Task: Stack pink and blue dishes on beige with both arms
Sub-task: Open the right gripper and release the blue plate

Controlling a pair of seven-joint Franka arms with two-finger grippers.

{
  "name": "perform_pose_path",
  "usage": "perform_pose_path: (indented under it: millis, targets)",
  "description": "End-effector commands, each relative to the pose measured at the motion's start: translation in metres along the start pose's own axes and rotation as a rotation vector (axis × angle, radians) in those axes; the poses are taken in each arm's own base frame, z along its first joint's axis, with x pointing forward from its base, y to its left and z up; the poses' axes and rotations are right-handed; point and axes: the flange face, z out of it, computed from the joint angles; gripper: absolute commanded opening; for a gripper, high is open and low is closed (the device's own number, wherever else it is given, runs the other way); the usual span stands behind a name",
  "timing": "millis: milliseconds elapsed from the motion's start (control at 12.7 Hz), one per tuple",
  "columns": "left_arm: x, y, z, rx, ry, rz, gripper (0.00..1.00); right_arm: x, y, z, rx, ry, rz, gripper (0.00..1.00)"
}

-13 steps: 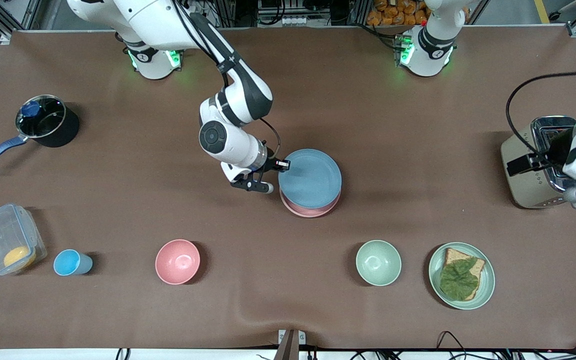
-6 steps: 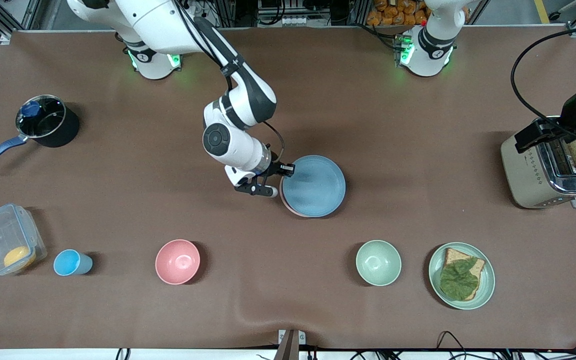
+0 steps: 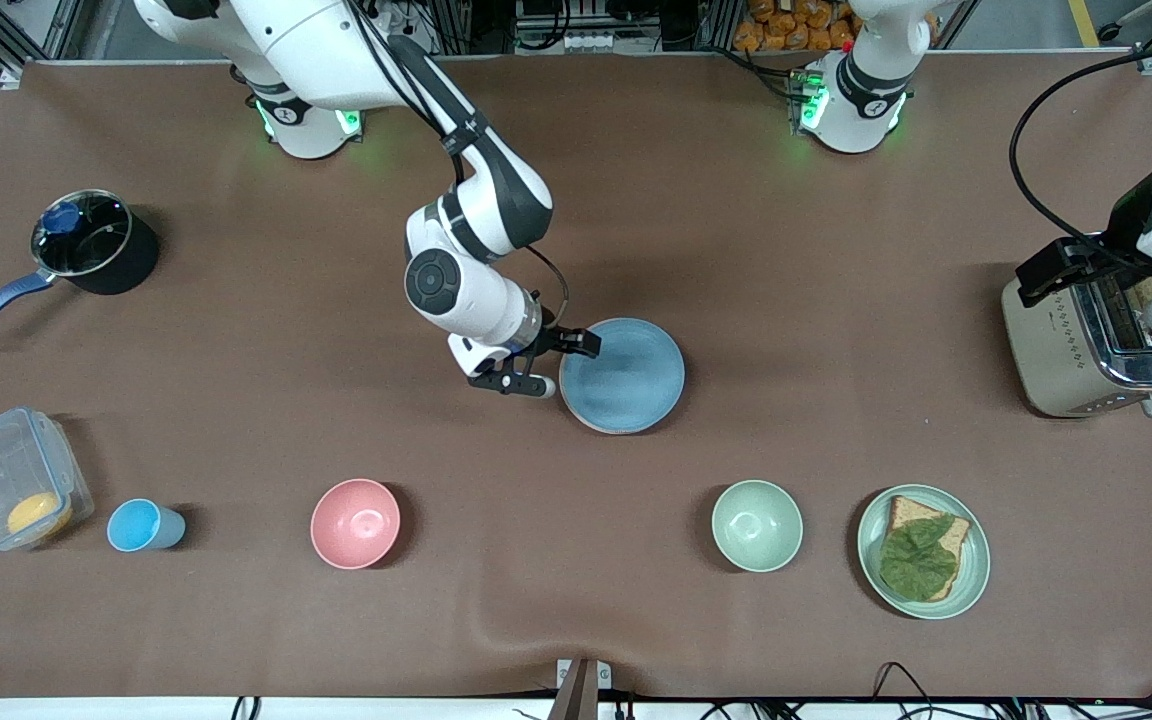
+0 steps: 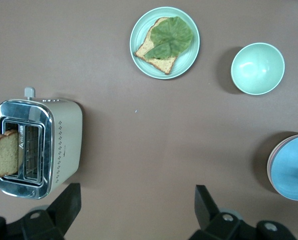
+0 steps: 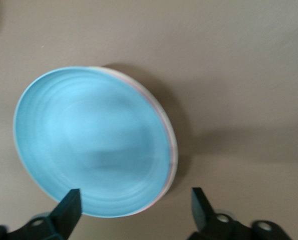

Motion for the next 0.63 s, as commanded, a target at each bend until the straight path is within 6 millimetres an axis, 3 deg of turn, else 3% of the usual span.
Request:
perform_pose_path:
  millis: [0,79,237,395,553]
  targets:
    - [-0.001,0.003,-0.004,-0.027,0.022,0.015,1.0,0.025,0.034,-0.058,-0.089,-0.024,-0.1,1.0]
    - [-0.004,0.016,-0.005,-0.026,0.029,0.038,1.0,0.039,0.057,-0.08,-0.11,-0.044,-0.142,1.0]
    - [-0.004,0.0,-0.007,-0.019,0.031,0.011,1.0,0.067,0.111,-0.128,-0.162,-0.071,-0.232,1.0]
    - [-0.008,0.007,-0.011,-0.028,0.032,0.02,1.0,0.092,0.181,-0.187,-0.224,-0.094,-0.316,1.0]
    - [-0.008,0.004,-0.012,-0.036,0.03,0.008,1.0,0.103,0.264,-0.259,-0.187,-0.128,-0.343,1.0]
